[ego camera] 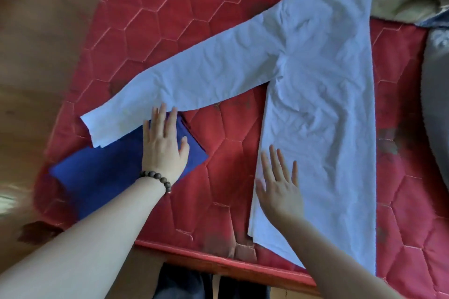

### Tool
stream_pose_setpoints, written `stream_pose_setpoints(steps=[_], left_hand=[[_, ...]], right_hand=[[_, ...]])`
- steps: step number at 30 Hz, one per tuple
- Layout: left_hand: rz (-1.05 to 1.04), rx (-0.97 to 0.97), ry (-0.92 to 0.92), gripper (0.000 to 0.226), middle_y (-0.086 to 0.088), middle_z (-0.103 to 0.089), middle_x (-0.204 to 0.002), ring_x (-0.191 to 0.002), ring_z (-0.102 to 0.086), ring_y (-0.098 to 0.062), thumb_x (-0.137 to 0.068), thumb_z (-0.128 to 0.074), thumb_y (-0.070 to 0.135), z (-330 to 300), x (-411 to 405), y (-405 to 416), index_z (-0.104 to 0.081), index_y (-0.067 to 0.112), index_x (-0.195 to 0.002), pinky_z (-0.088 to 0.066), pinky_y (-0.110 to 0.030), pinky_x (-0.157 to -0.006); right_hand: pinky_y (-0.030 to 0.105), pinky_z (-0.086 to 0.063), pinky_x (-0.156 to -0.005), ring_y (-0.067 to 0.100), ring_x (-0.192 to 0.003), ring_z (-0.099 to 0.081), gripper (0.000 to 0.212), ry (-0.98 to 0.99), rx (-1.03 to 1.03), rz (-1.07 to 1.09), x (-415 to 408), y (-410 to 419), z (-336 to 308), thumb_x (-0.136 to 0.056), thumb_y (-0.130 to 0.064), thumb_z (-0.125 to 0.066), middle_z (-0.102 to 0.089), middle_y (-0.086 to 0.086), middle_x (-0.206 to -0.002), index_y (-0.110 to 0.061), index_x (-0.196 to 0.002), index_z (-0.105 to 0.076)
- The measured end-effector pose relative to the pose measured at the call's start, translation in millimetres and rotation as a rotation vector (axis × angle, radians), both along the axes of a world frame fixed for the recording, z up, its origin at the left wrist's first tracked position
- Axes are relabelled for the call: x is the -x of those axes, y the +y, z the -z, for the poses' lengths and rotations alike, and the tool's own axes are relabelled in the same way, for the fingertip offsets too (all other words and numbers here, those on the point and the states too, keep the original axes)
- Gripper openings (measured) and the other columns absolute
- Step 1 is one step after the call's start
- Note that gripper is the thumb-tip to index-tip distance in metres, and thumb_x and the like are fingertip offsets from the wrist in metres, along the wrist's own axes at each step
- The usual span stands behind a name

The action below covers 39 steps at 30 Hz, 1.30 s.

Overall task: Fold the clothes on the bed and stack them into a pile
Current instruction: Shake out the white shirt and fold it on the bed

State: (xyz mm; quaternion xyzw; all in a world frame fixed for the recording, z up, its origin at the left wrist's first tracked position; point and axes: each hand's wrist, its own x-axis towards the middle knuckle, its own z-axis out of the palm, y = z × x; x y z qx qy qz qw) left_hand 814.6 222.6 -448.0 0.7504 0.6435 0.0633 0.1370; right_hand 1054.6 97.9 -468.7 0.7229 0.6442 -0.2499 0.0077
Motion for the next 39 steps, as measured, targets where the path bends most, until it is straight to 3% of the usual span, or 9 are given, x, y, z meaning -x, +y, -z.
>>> stream_pose_setpoints(steps=[4,11,16,20,22,25,30,35,39], left_hand=[[-0.178,0.092,0.122,0.073,-0.017,-0.013,-0.161,-0.149,-0.006,-0.035,-0.087,-0.059,0.01,5.0,69.3,35.5,-0.024,0.005,-0.152,-0.009,-0.052,-0.12],[-0.11,0.219,0.119,0.061,-0.011,-0.026,-0.157,-0.147,-0.017,-0.033,-0.091,-0.054,0.007,19.0,132.0,48.7,-0.034,0.008,-0.148,-0.019,-0.047,-0.118],[-0.164,0.064,0.014,0.039,-0.019,-0.061,-0.129,-0.126,-0.053,-0.035,-0.086,-0.056,-0.006,13.5,135.1,57.7,-0.06,-0.002,-0.125,-0.043,-0.045,-0.102],[-0.149,-0.072,-0.121,0.03,-0.018,-0.069,-0.112,-0.108,-0.065,-0.035,-0.084,-0.059,-0.009,-2.1,126.3,70.6,-0.068,-0.003,-0.113,-0.055,-0.046,-0.086],[-0.127,-0.124,-0.192,0.034,-0.019,-0.068,-0.115,-0.112,-0.064,-0.036,-0.082,-0.061,-0.012,-10.0,118.3,77.9,-0.067,-0.005,-0.114,-0.054,-0.047,-0.09],[-0.127,-0.105,-0.266,0.041,-0.022,-0.062,-0.127,-0.123,-0.056,-0.038,-0.083,-0.062,-0.009,-20.6,102.3,89.6,-0.06,-0.005,-0.125,-0.048,-0.051,-0.099],[-0.129,-0.091,-0.249,0.056,-0.024,-0.04,-0.147,-0.14,-0.036,-0.036,-0.091,-0.062,0.008,-32.0,48.6,103.5,-0.041,-0.006,-0.141,-0.035,-0.05,-0.112],[-0.078,-0.041,-0.225,0.061,-0.023,-0.03,-0.153,-0.144,-0.028,-0.034,-0.094,-0.059,0.02,-26.1,-37.6,97.7,-0.035,-0.005,-0.144,-0.028,-0.045,-0.116],[0.019,0.024,-0.161,0.067,-0.018,-0.019,-0.159,-0.148,-0.019,-0.03,-0.097,-0.053,0.031,-14.6,-105.0,87.0,-0.026,-0.001,-0.15,-0.022,-0.041,-0.119]], right_hand=[[0.045,0.002,-0.12,0.013,-0.148,0.006,0.064,0.042,-0.115,-0.128,62.1,89.0,-6.8,-0.096,-0.027,-0.046,-0.004,0.001,-0.162,-0.02,-0.154,-0.02],[0.043,0.011,-0.12,0.016,-0.149,0.014,0.062,0.093,-0.061,-0.488,180.6,189.0,-7.0,-0.102,-0.037,-0.033,0.011,0.0,-0.163,-0.018,-0.155,-0.008],[0.047,0.009,-0.12,0.015,-0.15,0.002,0.066,0.04,0.016,-0.527,226.6,205.3,7.8,-0.101,-0.04,-0.038,-0.003,0.0,-0.163,-0.017,-0.155,-0.007],[0.042,-0.02,-0.115,0.024,-0.139,-0.037,0.055,0.196,-0.107,-0.355,243.0,217.3,0.1,-0.1,-0.031,-0.043,-0.045,0.008,-0.148,-0.015,-0.151,-0.029],[0.036,-0.04,-0.083,0.03,-0.105,-0.06,0.045,0.219,-0.177,-0.331,242.0,230.1,-11.0,-0.094,-0.019,-0.046,-0.066,0.008,-0.114,-0.014,-0.139,-0.044],[0.037,-0.042,-0.06,0.034,-0.08,-0.062,0.027,0.171,-0.217,-0.333,216.6,249.6,-30.4,-0.091,-0.013,-0.043,-0.066,0.006,-0.093,-0.014,-0.116,-0.052],[0.037,-0.044,-0.069,0.037,-0.087,-0.062,0.05,0.218,-0.346,-0.153,116.4,271.8,-61.7,-0.087,-0.028,-0.033,-0.068,0.012,-0.102,-0.019,-0.132,-0.054],[0.026,-0.037,-0.075,0.028,-0.1,-0.057,0.074,0.193,-0.428,0.102,-25.3,271.9,-75.8,-0.081,0.006,-0.039,-0.062,0.007,-0.117,-0.033,-0.144,-0.042],[0.029,-0.039,-0.099,0.028,-0.126,-0.048,0.081,0.141,-0.4,0.253,-127.8,250.9,-80.5,-0.078,0.013,-0.034,-0.045,0.004,-0.146,-0.03,-0.145,-0.043]])
